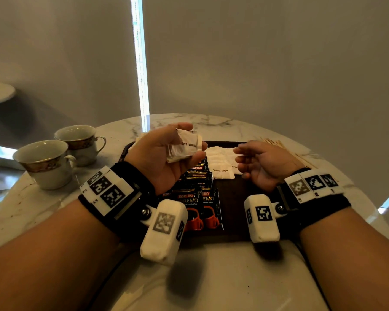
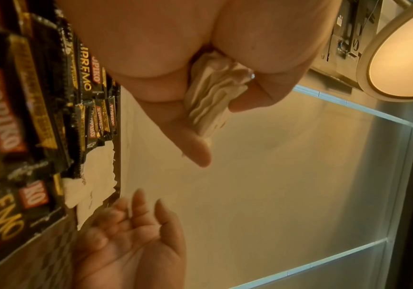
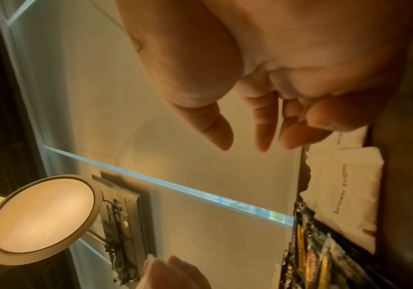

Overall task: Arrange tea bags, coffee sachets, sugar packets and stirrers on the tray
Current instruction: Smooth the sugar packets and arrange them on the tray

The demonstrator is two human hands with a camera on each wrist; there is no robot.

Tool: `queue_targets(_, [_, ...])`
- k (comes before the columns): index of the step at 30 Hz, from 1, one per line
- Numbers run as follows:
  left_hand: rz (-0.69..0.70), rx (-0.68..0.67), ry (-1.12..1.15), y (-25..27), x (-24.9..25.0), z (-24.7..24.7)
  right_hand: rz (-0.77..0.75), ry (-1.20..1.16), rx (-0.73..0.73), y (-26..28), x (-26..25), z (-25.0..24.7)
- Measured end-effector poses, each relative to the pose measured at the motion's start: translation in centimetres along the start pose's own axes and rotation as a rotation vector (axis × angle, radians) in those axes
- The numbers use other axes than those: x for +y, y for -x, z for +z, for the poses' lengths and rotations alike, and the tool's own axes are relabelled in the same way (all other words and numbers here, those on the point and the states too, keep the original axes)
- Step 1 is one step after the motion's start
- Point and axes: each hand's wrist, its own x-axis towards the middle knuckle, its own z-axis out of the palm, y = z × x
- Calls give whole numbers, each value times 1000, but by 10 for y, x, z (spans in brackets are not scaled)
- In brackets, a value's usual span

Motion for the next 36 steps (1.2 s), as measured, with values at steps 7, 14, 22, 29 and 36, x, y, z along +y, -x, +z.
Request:
queue_targets(7, [7,-52,-84,-1,-7,3,-160,-43,-330,28,-5,22])
queue_targets(14, [12,-8,-119,-4,-9,2,-259,-64,-268,32,0,40])
queue_targets(22, [-1,16,-177,-2,-9,3,-240,-174,-188,31,1,40])
queue_targets(29, [-2,38,-204,-5,-7,1,-274,-198,-133,27,-2,40])
queue_targets(36, [-29,73,-260,-6,-7,0,-308,-224,-92,24,-1,40])
